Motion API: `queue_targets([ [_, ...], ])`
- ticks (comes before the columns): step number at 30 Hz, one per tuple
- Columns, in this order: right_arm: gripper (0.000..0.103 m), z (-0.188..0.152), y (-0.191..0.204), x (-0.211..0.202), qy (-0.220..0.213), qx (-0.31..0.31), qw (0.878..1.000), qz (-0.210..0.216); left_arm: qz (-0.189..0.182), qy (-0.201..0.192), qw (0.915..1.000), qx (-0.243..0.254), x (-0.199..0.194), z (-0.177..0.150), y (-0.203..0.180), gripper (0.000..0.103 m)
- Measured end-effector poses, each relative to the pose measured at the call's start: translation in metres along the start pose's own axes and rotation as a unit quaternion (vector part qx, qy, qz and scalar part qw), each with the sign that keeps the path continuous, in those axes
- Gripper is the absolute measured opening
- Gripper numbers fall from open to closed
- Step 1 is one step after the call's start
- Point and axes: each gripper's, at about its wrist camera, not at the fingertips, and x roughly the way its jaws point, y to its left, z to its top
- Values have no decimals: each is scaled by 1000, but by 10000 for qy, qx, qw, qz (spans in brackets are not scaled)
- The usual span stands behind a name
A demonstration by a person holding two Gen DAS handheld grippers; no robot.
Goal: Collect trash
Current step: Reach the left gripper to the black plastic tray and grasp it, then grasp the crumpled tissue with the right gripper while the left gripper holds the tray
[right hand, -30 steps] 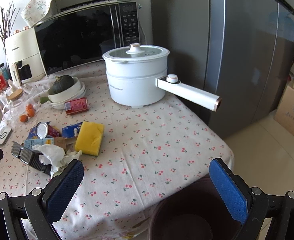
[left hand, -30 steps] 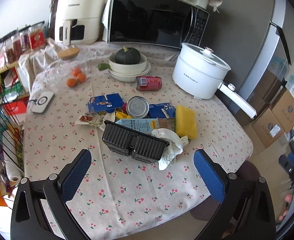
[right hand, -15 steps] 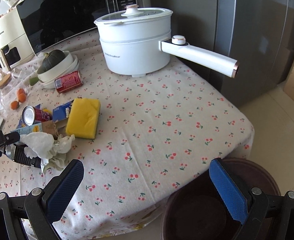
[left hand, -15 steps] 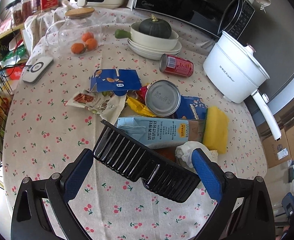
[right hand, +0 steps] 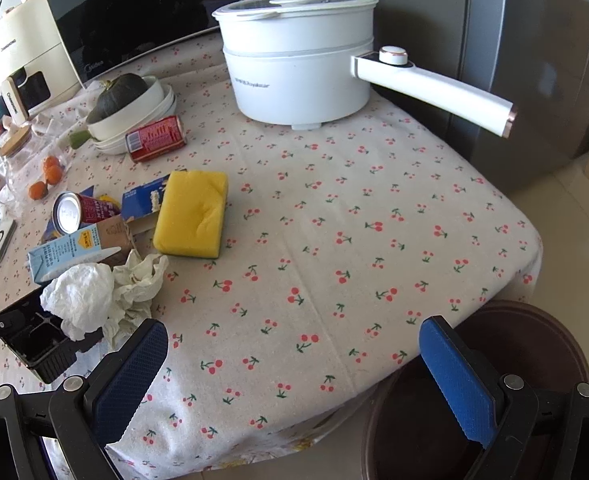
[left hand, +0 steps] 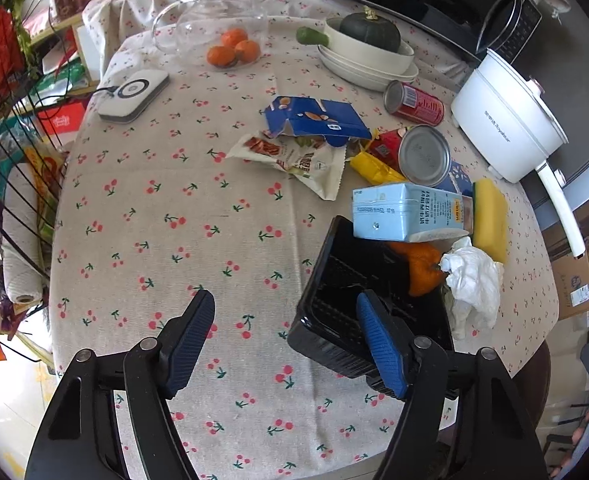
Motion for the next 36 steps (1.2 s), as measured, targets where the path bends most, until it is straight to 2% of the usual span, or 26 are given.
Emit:
queue_targets([
  [4, 103, -2, 10, 5, 56, -84, 9999, 19, -91, -5, 9999, 94, -5, -2, 7, 71],
  [6, 103, -2, 15, 8, 76, -139, 9999, 25, -203, 174, 9994, 201, 2, -5, 6, 64],
  [8, 103, -3, 20, 10, 92, -186, 9998, 37, -364, 463, 9980, 224, 13, -9, 6, 51],
  [12, 103, -5, 30, 16, 145, -258, 9995, 107, -657, 1016, 9924, 221, 37, -22, 4, 34],
  [14, 103, -6, 35, 20, 182, -285, 9993, 137, -689, 1142, 9907, 282, 44, -26, 2, 17],
  [15, 103, -7, 38, 22, 204, -303, 9992, 146, -674, 1131, 9907, 358, 44, -27, 0, 12],
  [16, 103, -7, 41, 24, 224, -322, 9991, 152, -636, 1080, 9911, 454, 43, -27, -3, 7],
  [21, 103, -7, 53, 33, 308, -316, 9987, 239, -296, 324, 9936, 1041, 9, -20, -19, 7],
  [28, 103, -9, 73, 40, 338, -316, 9981, 402, -45, -593, 9886, 1385, -46, -11, -17, 7],
  [32, 103, -11, 87, 44, 364, -334, 9973, 545, -70, -890, 9863, 1390, -69, -12, -4, 7],
  [36, 103, -12, 102, 49, 406, -521, 9957, 650, -33, -952, 9871, 1287, -77, -13, 13, 7],
])
